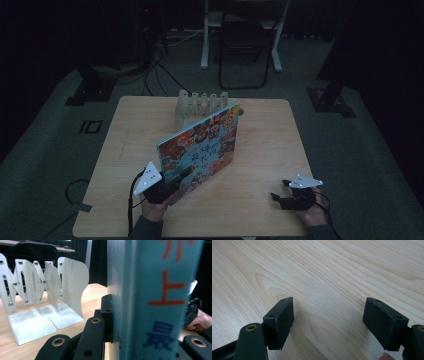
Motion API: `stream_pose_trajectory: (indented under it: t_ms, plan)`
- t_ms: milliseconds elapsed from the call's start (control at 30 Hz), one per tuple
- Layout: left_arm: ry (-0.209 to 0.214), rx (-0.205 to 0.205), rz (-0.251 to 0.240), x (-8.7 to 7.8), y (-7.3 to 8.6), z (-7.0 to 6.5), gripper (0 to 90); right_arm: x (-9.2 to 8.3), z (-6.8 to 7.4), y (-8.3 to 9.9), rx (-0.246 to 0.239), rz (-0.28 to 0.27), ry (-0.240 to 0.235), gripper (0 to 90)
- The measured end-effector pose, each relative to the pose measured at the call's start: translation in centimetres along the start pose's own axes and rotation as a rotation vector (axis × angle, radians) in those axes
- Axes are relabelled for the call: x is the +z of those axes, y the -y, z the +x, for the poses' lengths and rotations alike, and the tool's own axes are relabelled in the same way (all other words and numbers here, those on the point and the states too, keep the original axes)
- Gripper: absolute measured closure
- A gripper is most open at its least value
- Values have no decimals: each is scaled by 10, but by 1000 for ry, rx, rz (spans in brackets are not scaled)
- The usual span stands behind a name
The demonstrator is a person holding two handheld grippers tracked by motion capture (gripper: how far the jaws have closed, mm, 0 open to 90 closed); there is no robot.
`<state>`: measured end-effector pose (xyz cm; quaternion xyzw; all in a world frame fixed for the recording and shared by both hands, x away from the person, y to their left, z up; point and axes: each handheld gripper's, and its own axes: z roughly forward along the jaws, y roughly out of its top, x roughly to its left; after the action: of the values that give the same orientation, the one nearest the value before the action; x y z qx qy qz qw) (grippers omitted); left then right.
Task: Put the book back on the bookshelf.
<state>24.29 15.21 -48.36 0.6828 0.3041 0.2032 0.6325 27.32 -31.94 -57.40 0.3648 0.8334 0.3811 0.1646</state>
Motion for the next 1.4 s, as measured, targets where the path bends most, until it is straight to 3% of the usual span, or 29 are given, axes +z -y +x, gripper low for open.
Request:
stream_pose_trajectory:
  t_ms: [1400]
  plan:
    - [-108, -26, -46, -28, -13, 19, 812, 0, 0, 0, 0, -1, -3, 240]
